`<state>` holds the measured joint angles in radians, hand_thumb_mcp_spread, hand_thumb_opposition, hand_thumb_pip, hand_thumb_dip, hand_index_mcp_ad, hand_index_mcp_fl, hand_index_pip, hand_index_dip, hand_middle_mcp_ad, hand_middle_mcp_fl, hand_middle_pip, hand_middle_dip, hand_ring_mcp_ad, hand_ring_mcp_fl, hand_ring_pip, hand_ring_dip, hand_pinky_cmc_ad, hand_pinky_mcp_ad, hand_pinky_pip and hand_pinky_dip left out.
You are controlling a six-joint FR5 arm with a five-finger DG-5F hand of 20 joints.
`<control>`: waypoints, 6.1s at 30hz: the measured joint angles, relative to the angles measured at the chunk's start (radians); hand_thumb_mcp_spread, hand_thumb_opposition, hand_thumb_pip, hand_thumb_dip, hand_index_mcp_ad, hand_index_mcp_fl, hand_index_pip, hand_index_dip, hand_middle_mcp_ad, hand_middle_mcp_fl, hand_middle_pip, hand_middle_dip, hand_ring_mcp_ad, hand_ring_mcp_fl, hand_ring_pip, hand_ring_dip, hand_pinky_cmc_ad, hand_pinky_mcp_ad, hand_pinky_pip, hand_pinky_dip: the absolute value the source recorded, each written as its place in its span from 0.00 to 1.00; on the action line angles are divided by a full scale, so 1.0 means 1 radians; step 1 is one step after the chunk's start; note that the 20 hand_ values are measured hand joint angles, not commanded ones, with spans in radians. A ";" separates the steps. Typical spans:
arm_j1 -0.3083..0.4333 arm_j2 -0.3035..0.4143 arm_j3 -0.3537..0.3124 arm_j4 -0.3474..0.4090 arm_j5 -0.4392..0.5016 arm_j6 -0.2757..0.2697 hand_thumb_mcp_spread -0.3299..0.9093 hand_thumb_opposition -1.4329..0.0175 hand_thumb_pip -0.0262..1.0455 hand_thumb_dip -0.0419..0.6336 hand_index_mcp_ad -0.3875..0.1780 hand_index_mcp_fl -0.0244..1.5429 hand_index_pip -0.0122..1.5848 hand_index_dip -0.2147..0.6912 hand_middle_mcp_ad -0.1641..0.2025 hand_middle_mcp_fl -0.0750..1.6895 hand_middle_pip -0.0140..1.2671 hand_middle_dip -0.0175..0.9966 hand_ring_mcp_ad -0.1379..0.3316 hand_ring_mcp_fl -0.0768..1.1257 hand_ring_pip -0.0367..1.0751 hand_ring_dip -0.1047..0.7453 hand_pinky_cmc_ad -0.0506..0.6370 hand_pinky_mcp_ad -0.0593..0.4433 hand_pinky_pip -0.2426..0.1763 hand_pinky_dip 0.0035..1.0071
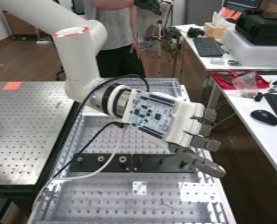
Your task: Grab the chopstick and place it in the clear container
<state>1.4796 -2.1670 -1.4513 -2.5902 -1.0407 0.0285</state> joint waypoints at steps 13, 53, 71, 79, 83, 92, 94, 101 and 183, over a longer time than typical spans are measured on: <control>0.000 0.096 0.072 -0.183 -0.040 -0.154 0.80 0.26 0.46 0.39 0.44 0.72 0.50 0.28 0.56 0.72 0.37 0.62 0.33 0.85 0.11 0.66 0.64 0.58 0.77 0.19; 0.548 0.175 0.127 -0.522 0.478 -0.307 0.80 0.25 0.46 0.39 0.44 0.74 0.47 0.29 0.56 0.73 0.36 0.63 0.30 0.89 0.10 0.66 0.64 0.63 0.81 0.19; 0.588 -0.113 0.469 -0.991 0.554 -0.082 0.80 0.25 0.46 0.39 0.44 0.74 0.47 0.29 0.56 0.73 0.36 0.63 0.28 0.90 0.10 0.66 0.63 0.64 0.82 0.19; 0.588 -0.221 0.637 -1.141 0.555 -0.048 0.80 0.25 0.46 0.39 0.44 0.74 0.47 0.29 0.56 0.73 0.35 0.63 0.28 0.90 0.10 0.66 0.63 0.64 0.82 0.19; 0.587 -0.277 0.719 -1.219 0.551 -0.023 0.80 0.25 0.46 0.39 0.44 0.74 0.48 0.29 0.56 0.73 0.35 0.63 0.27 0.91 0.10 0.66 0.63 0.63 0.82 0.19; 0.585 -0.352 0.822 -1.309 0.553 -0.034 0.80 0.25 0.46 0.39 0.44 0.74 0.48 0.29 0.56 0.73 0.35 0.63 0.27 0.92 0.10 0.66 0.62 0.64 0.82 0.19; 0.586 -0.360 0.832 -1.312 0.553 -0.062 0.80 0.25 0.46 0.39 0.44 0.74 0.48 0.29 0.56 0.73 0.35 0.63 0.27 0.92 0.10 0.66 0.62 0.64 0.82 0.20; 0.589 -0.390 0.865 -1.327 0.544 -0.157 0.80 0.25 0.46 0.39 0.44 0.74 0.47 0.29 0.56 0.73 0.35 0.63 0.27 0.92 0.10 0.66 0.62 0.64 0.82 0.20; 0.538 -0.231 0.638 -1.135 0.383 -0.320 0.49 0.48 0.74 0.44 0.56 0.25 0.43 0.27 0.54 0.38 0.38 0.54 0.41 0.39 0.18 0.57 0.64 0.69 0.28 0.73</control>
<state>2.0178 -2.3979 -0.8129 -3.7250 -0.6581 -0.2912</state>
